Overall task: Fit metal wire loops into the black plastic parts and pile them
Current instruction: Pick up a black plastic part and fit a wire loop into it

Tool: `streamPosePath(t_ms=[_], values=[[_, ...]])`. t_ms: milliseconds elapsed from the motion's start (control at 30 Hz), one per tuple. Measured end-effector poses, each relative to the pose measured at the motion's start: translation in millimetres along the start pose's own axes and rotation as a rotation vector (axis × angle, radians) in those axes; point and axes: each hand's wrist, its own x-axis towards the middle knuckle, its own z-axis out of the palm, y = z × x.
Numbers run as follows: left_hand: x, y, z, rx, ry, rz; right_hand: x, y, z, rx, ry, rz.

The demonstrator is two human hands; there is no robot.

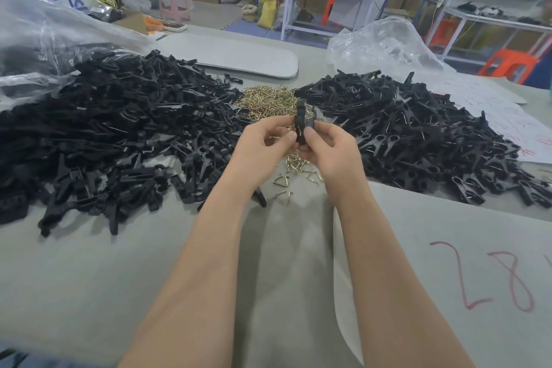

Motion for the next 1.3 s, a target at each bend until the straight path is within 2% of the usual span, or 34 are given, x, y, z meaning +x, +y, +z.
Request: streamPosePath(t_ms=[133, 233, 367, 500, 667, 767, 867, 1100, 1300], values=[[1, -3, 2, -0.005, 0.047, -0.031, -4, -4, 0, 0.032, -0.074, 0.0], [2, -6, 2, -0.01, 0.078, -0.06, -5, -6, 3, 0.006, -0.026, -0.005], [4, -10, 5, 0.196, 0.178, -0.049, -5, -5, 4, -0.105, 0.086, -0.093], [3, -11, 7, 0.314, 0.216, -0.014, -3, -2, 6, -0.142, 0.068, -0.145], [3, -8, 10, 0.262, 0.188, 0.045, -5, -5, 4, -0.122, 0.018, -0.143], [3, -8, 10, 0.097, 0.247, 0.004, -4, -3, 4, -0.1, -0.003, -0.115], [3, -6, 8, -0.014, 0.248, -0.038, -3, -3, 1, -0.094, 0.045, -0.084], [4, -4, 6, -0.023, 0.144, -0.03, -4, -3, 0, -0.125, 0.035, -0.134], [6, -9, 5, -0.073, 0.162, -0.074, -4, -3, 0, -0.105, 0.088, -0.134]])
